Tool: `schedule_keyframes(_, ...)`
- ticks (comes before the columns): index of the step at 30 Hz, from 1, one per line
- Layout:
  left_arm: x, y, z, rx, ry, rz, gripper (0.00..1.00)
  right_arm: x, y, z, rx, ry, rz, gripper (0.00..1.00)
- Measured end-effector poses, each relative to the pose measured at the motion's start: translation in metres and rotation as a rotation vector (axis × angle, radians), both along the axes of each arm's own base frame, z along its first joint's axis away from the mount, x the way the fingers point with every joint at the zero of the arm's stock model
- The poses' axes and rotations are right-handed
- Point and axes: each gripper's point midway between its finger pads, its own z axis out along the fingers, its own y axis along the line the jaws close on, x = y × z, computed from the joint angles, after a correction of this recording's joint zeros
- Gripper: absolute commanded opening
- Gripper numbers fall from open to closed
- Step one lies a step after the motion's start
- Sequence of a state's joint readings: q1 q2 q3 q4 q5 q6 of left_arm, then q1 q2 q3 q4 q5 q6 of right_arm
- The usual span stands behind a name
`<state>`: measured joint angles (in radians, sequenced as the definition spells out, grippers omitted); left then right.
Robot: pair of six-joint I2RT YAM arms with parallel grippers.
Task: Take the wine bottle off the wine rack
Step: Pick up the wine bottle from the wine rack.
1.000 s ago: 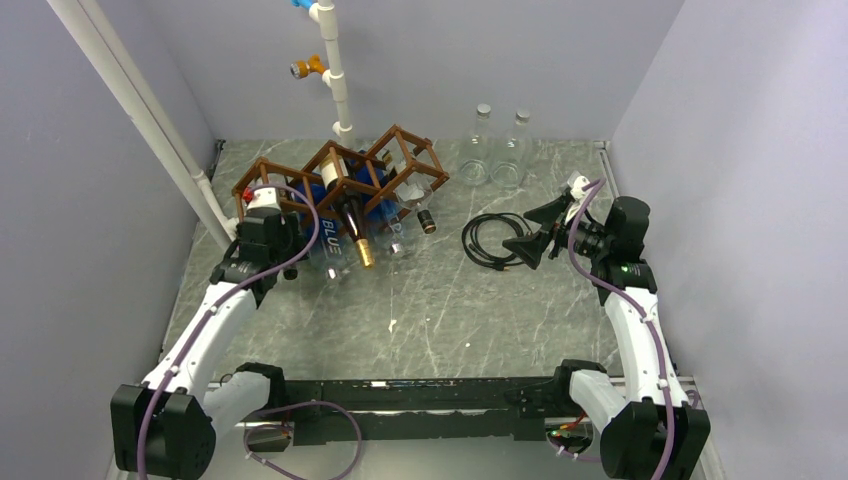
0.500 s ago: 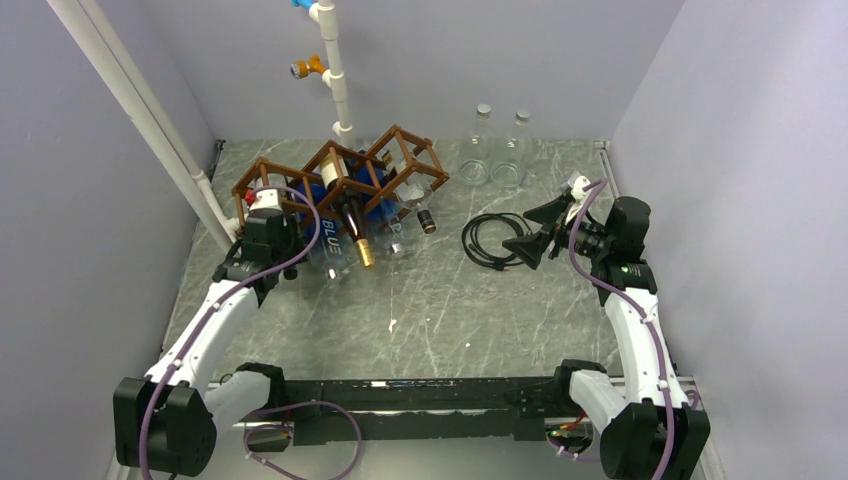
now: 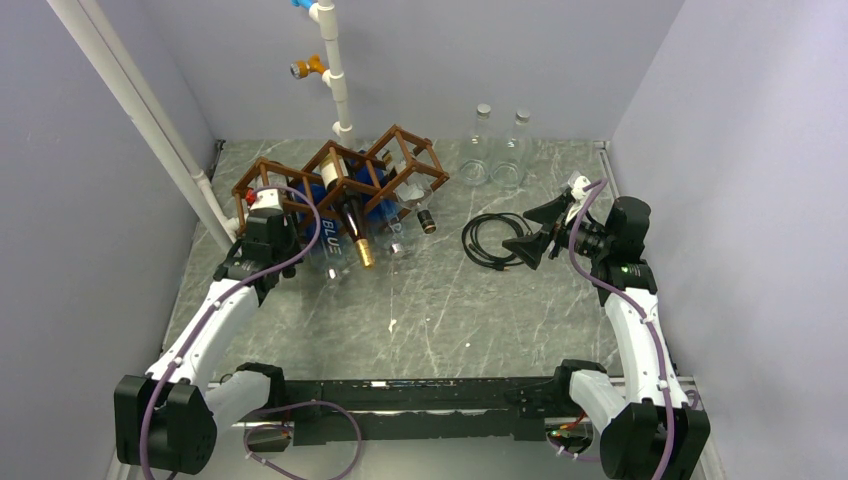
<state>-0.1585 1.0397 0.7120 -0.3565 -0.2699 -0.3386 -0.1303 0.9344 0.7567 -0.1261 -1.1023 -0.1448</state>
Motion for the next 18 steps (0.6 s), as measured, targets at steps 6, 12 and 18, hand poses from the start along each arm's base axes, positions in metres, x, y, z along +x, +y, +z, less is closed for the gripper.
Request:
schedule_keyframes(6, -0.001, 0.000, -0.001, -0.007, 0.003, 0.003, 0.26, 0.000, 0.000, 0.000, 0.000, -0.001, 0.000, 0.99)
schedule_keyframes(12, -0.001, -0.001, 0.000, -0.013, 0.001, 0.007, 0.00, 0.000, 0.000, 0.000, 0.000, -0.001, 0.000, 0.99)
schedule_keyframes(18, -0.012, 0.000, 0.002, -0.026, -0.005, 0.011, 0.00, -0.001, 0.000, 0.001, -0.001, -0.005, 0.000, 0.99)
